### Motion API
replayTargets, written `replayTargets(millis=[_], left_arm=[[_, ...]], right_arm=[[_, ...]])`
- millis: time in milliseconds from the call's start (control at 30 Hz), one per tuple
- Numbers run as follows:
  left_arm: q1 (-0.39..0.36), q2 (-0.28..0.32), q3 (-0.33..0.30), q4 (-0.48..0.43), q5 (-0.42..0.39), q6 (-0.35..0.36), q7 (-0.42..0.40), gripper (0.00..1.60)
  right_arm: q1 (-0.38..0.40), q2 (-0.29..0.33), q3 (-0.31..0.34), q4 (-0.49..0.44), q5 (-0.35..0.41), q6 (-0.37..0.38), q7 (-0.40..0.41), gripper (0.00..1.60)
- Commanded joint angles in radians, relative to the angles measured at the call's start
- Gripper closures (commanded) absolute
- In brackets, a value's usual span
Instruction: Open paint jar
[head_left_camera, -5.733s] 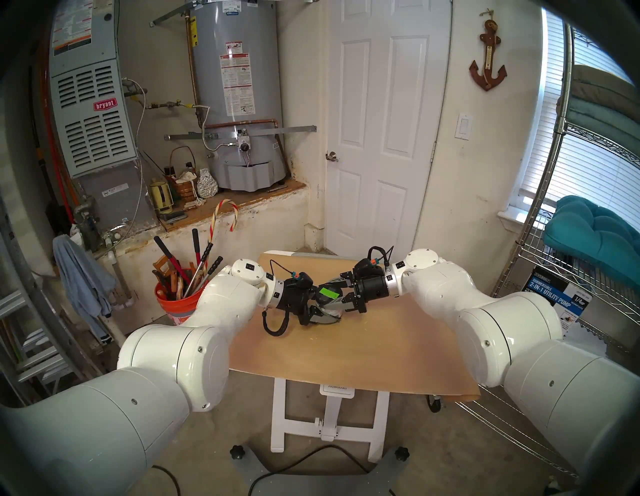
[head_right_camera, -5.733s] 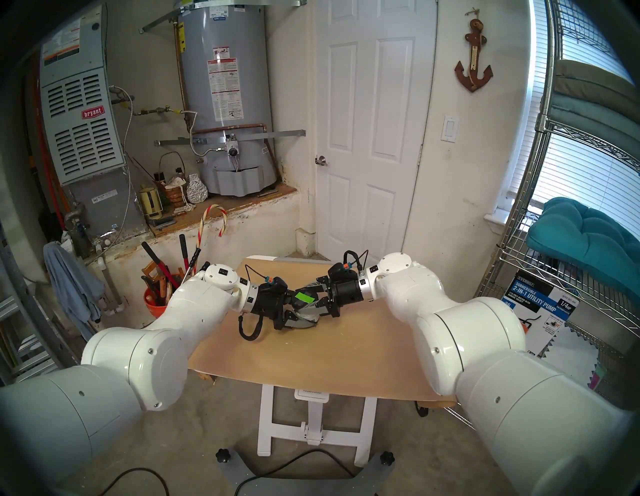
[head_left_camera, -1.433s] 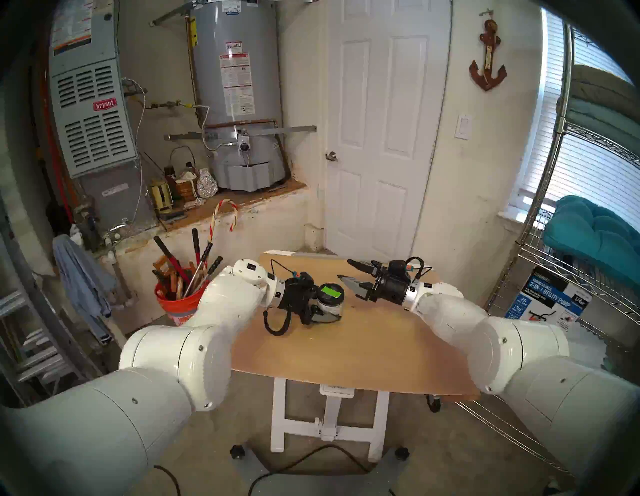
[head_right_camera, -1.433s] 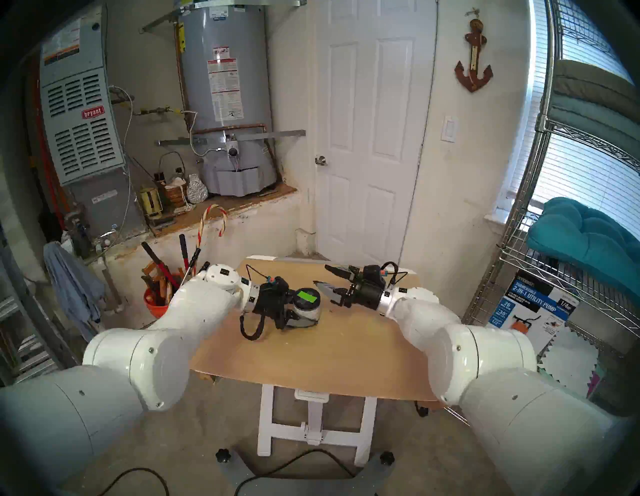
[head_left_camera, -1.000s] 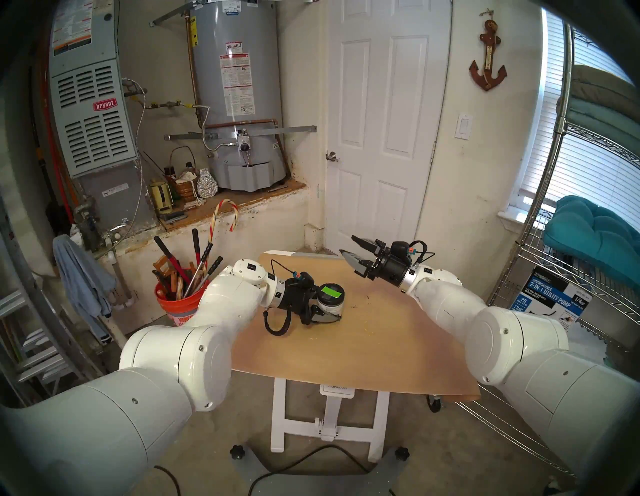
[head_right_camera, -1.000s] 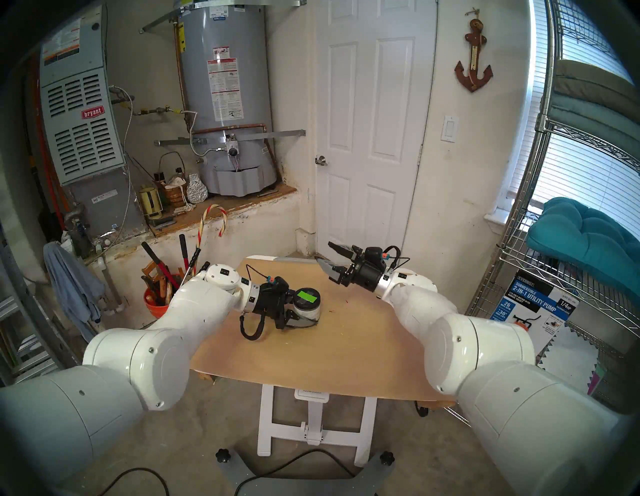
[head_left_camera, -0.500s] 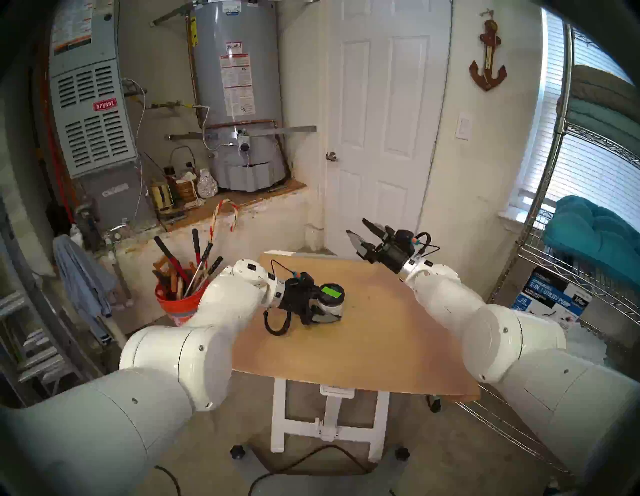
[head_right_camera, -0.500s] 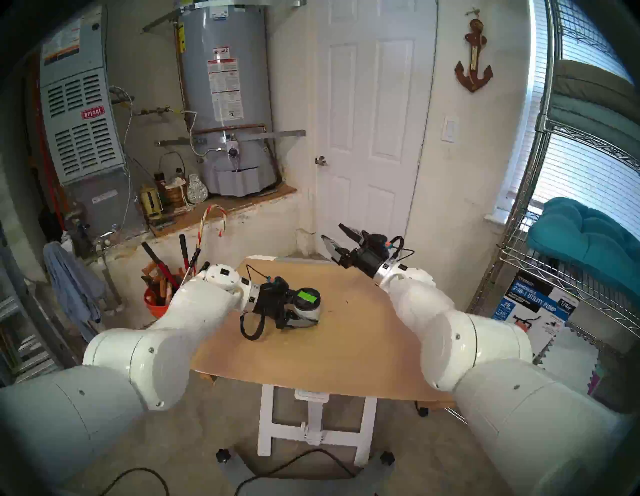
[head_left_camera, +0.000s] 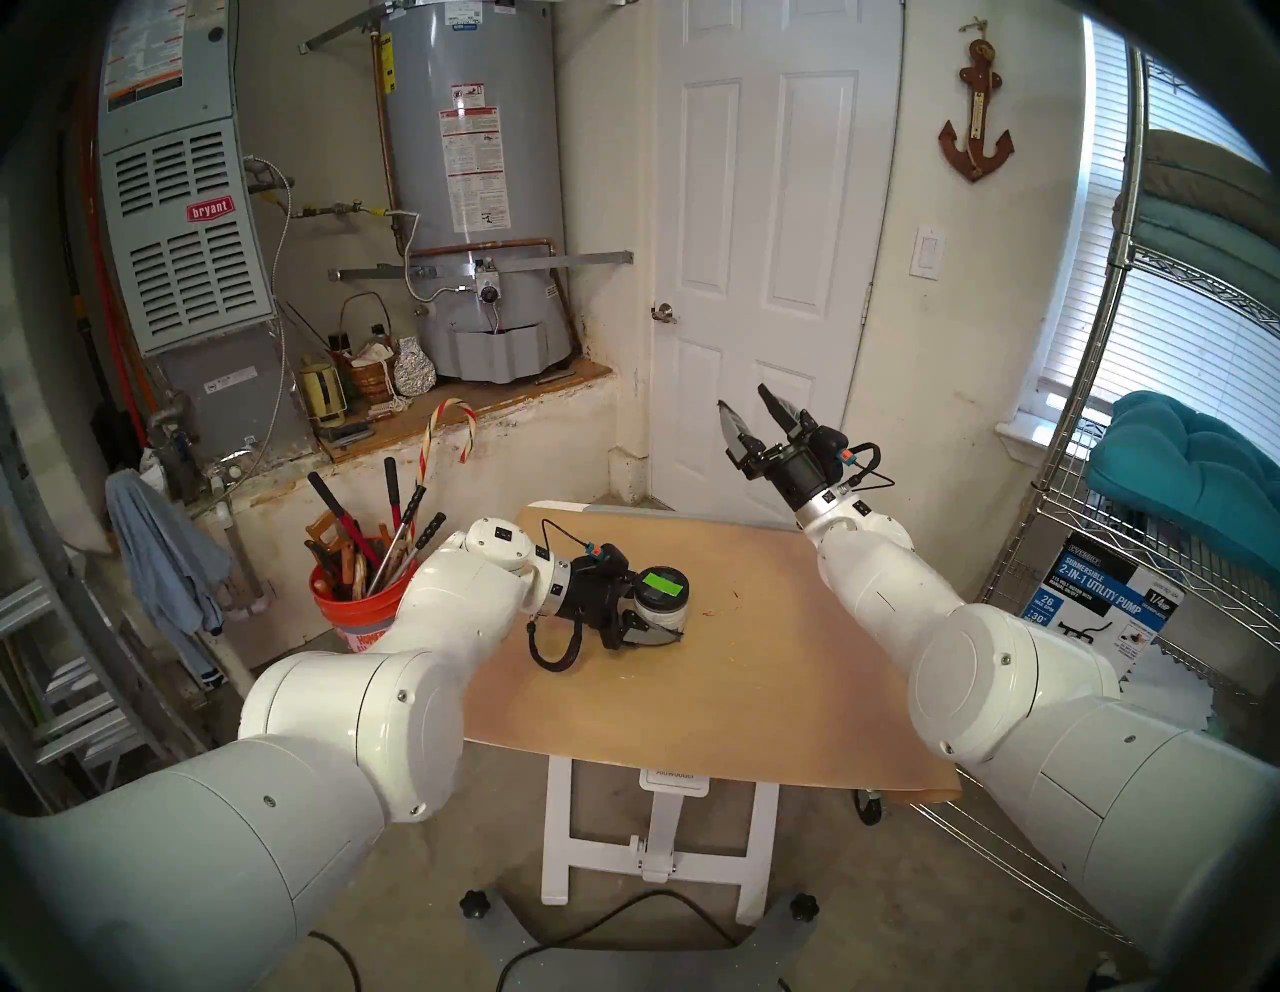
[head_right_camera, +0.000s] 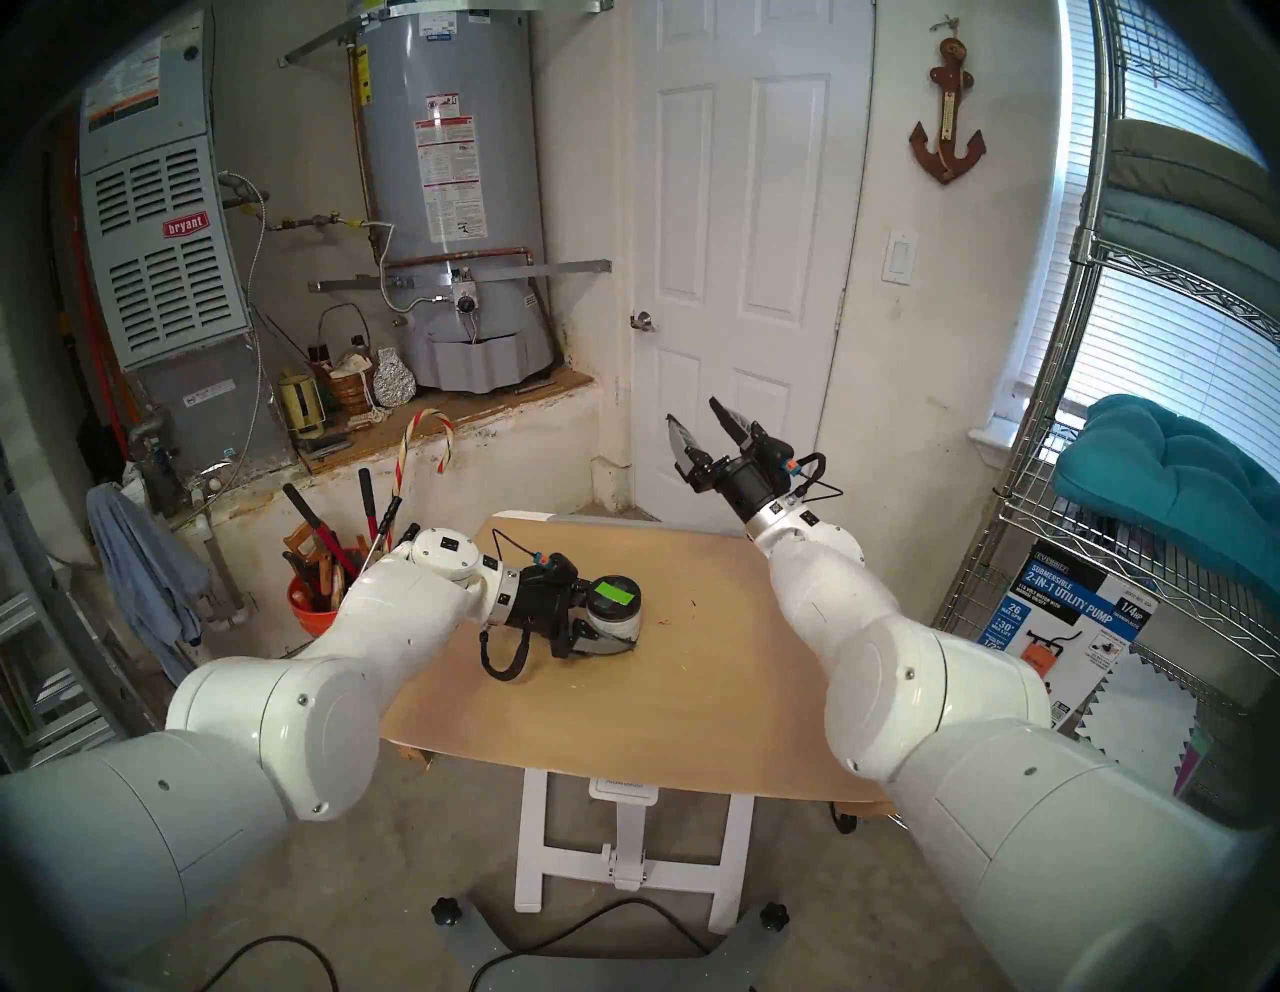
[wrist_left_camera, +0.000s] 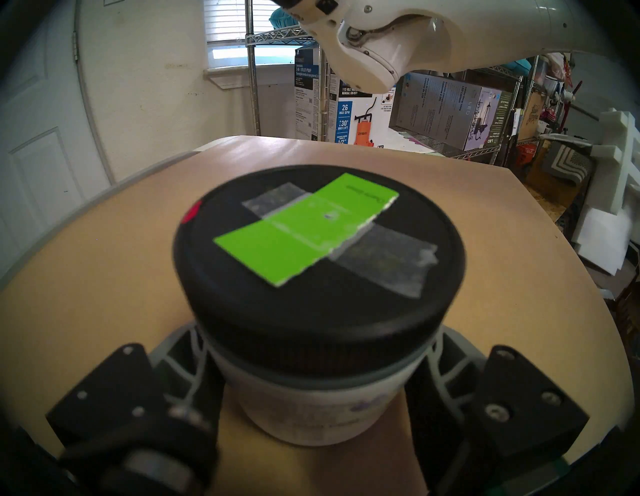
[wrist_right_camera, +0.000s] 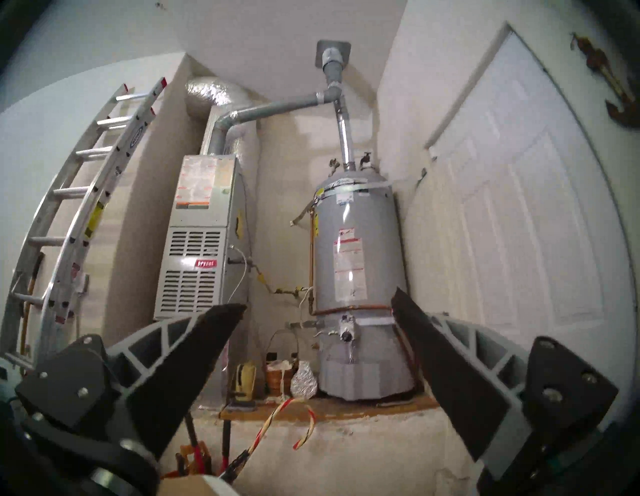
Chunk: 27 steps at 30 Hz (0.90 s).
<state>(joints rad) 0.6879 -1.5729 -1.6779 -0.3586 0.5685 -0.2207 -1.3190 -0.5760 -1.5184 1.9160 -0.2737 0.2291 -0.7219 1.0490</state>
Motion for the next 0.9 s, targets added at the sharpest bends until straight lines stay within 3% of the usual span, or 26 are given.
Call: replayTargets(millis=[0,333,867], left_arm=[[-0.023,0.000,-0.002,-0.013,-0.003,-0.002,0.000,1.60],[-0.020,-0.001,-0.004,-0.011,-0.001,-0.002,0.001,1.60],[-0.019,-0.002,-0.009,-0.011,0.002,-0.002,0.001,1.60]], right_arm=[[0.067,-0.007,0.007,-0.086,0.013,-0.033,0.013,0.00],[0.046,0.048,0.011,-0.131,-0.003,-0.014,0.033,0.00],[-0.096,0.131,-0.021,-0.118,-0.080,0.077,0.107,0.00]])
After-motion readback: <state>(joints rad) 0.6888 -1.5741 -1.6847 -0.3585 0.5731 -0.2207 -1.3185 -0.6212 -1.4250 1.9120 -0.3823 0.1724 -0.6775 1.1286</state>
